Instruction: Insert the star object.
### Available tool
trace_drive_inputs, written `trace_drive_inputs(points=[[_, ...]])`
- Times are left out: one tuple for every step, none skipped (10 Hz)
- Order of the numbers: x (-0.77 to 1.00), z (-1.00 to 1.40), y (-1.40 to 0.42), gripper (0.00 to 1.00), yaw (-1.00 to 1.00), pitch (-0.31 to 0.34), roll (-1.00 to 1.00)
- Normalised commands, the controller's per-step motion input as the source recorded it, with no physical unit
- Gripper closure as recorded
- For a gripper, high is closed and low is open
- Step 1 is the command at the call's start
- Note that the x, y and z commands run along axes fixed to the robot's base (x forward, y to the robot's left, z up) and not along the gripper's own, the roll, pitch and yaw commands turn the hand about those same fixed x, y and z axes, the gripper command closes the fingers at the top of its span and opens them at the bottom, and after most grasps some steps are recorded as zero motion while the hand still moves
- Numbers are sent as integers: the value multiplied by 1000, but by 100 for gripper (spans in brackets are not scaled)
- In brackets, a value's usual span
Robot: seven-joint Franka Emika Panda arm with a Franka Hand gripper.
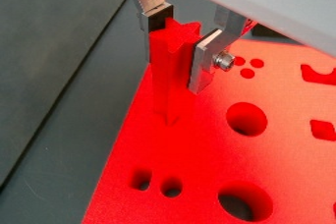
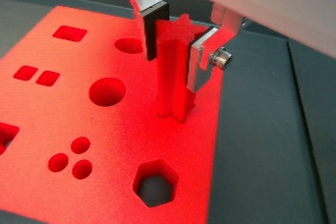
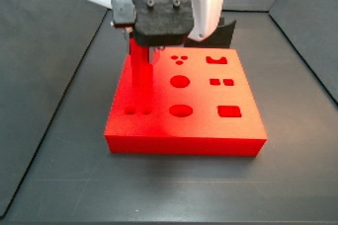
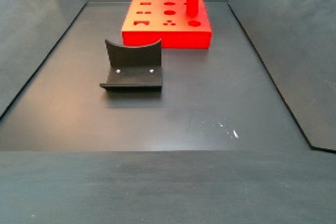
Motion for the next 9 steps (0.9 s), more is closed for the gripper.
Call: trace_drive_inputs(points=[[106, -720, -83, 100, -51, -100, 44], [23, -783, -14, 100, -57, -67, 39], [0, -720, -14, 100, -123, 0, 169], [0, -680, -29, 100, -129, 47, 243], [0, -743, -6, 100, -160, 39, 186], [-74, -897, 0, 100, -146, 0, 30], [-123, -1000, 0, 100, -189, -21, 0], [-9, -1000, 0, 100, -203, -10, 0], [0, 0, 0, 100, -43, 0, 0]])
